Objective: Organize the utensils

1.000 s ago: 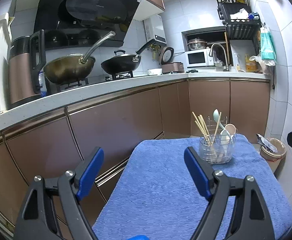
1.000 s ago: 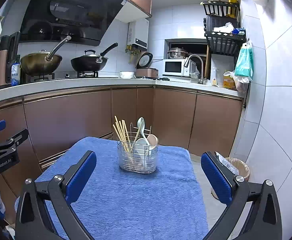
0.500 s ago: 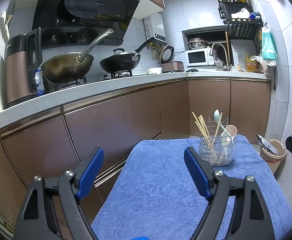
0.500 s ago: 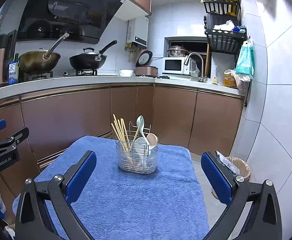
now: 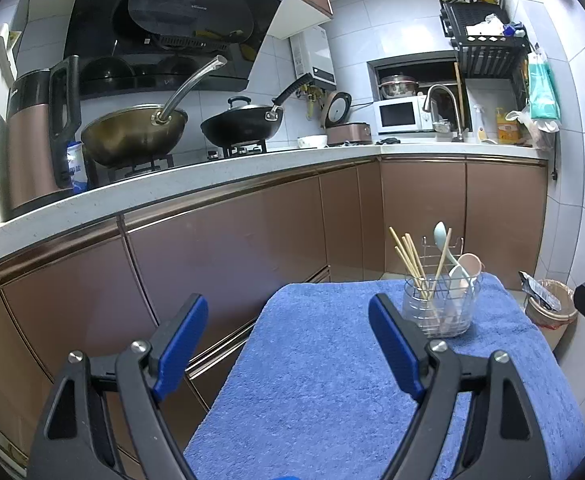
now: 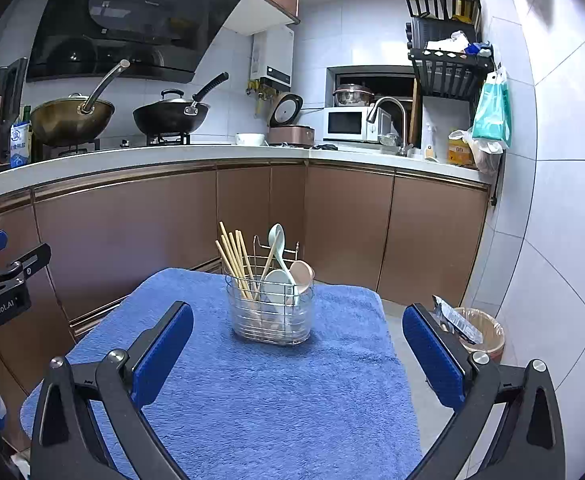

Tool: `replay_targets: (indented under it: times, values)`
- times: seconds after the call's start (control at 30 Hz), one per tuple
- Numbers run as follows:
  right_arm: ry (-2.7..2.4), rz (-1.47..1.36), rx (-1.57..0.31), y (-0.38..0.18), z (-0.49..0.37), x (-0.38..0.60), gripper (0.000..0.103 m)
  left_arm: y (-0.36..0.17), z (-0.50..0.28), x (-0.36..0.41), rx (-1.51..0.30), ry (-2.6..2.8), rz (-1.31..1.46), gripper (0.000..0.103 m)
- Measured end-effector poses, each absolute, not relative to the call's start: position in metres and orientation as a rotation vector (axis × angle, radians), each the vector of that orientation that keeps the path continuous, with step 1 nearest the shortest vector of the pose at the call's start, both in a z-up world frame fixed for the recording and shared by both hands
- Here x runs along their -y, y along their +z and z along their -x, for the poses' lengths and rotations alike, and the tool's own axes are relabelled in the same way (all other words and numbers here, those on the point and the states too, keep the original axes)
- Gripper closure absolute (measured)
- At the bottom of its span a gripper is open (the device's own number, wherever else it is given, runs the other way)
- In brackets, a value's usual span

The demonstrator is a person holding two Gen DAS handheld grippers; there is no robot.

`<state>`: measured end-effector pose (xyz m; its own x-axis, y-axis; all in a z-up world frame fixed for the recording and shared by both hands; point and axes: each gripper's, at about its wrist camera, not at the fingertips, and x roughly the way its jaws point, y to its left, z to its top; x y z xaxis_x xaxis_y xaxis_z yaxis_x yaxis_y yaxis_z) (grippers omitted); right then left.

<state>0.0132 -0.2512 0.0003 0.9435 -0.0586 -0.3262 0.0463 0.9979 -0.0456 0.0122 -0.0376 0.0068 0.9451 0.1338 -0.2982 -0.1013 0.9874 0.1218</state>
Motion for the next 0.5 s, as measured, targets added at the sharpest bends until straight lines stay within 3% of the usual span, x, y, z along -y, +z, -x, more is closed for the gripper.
replay_targets:
  times: [0.5]
  values:
    - [-0.072,0.044,-0.357,-0.005,-0.027,0.250,0.000,0.004,-0.026,0.041,-0.326,0.106,-0.095,0.021]
